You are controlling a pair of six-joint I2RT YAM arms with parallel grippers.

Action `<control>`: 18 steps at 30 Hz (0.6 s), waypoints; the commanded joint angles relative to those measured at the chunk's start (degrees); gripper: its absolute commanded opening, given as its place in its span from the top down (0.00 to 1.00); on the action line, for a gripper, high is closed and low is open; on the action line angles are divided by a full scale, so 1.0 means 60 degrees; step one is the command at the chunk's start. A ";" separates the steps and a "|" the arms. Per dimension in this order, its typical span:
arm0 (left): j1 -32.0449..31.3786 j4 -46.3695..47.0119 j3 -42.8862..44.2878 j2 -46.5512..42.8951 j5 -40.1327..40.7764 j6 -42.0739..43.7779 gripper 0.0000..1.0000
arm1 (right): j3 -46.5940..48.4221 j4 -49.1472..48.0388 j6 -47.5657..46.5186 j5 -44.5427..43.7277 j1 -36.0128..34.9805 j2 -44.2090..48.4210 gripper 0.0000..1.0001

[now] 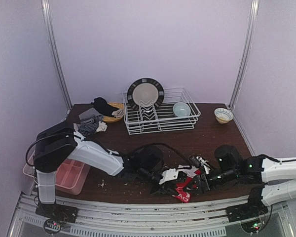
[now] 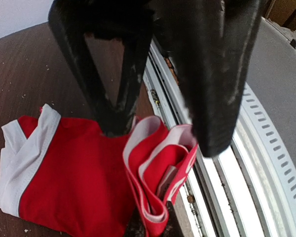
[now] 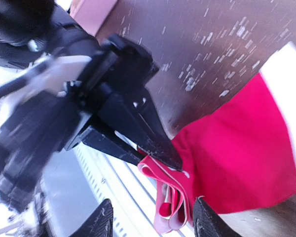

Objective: Roll the underwear
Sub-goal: Fold the underwear at the center of the board.

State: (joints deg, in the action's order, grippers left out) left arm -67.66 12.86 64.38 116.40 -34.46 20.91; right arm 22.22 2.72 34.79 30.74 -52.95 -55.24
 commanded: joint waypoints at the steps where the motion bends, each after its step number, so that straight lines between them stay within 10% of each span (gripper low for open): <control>1: 0.0203 -0.1524 0.0989 0.0293 -0.0702 -0.1289 1.00 | 0.0060 0.1615 0.0053 -0.3103 -0.0628 0.1462 0.46; 18: 0.1115 -0.6363 0.5492 0.2717 -0.2546 -0.3440 1.00 | -0.0107 0.1733 -0.0829 -0.7503 -0.3533 0.1615 0.53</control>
State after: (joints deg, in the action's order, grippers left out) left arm -61.52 -19.77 92.82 130.91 -45.74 3.51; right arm 22.22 14.22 32.71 -8.62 -73.25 -44.16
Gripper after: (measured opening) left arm 0.028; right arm 0.469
